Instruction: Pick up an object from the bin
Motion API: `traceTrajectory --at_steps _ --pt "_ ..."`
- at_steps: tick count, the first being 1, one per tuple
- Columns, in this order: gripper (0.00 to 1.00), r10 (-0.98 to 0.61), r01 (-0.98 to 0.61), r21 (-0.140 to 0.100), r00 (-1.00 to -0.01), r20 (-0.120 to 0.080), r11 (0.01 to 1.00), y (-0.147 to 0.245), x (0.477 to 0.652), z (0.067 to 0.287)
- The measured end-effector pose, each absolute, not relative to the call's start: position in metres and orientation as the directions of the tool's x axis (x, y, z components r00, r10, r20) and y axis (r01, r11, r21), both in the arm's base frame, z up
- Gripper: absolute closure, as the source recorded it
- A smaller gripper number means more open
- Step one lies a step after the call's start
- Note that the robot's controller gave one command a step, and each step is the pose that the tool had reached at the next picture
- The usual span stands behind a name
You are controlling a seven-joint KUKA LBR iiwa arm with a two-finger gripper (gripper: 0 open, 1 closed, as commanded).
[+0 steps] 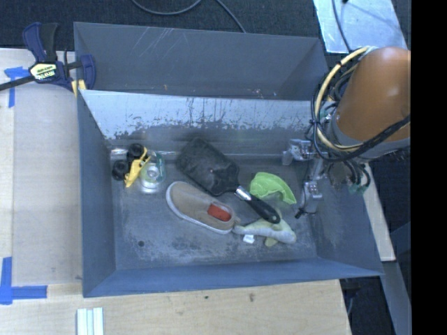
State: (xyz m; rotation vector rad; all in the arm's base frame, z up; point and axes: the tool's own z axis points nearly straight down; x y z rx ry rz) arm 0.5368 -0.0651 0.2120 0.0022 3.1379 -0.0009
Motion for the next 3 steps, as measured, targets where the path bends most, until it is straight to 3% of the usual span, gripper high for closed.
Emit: traceTrajectory --at_steps 1,2,3 --pt "0.0 0.019 0.019 -0.001 -1.0 -0.01 1.0 -0.071 0.553 0.169" --pt "0.0 -0.046 -0.046 -0.001 -0.999 -0.002 0.999 -0.063 0.556 0.134" --pt "0.0 0.043 0.043 -0.001 -0.999 -0.011 0.999 -0.064 0.573 0.106"
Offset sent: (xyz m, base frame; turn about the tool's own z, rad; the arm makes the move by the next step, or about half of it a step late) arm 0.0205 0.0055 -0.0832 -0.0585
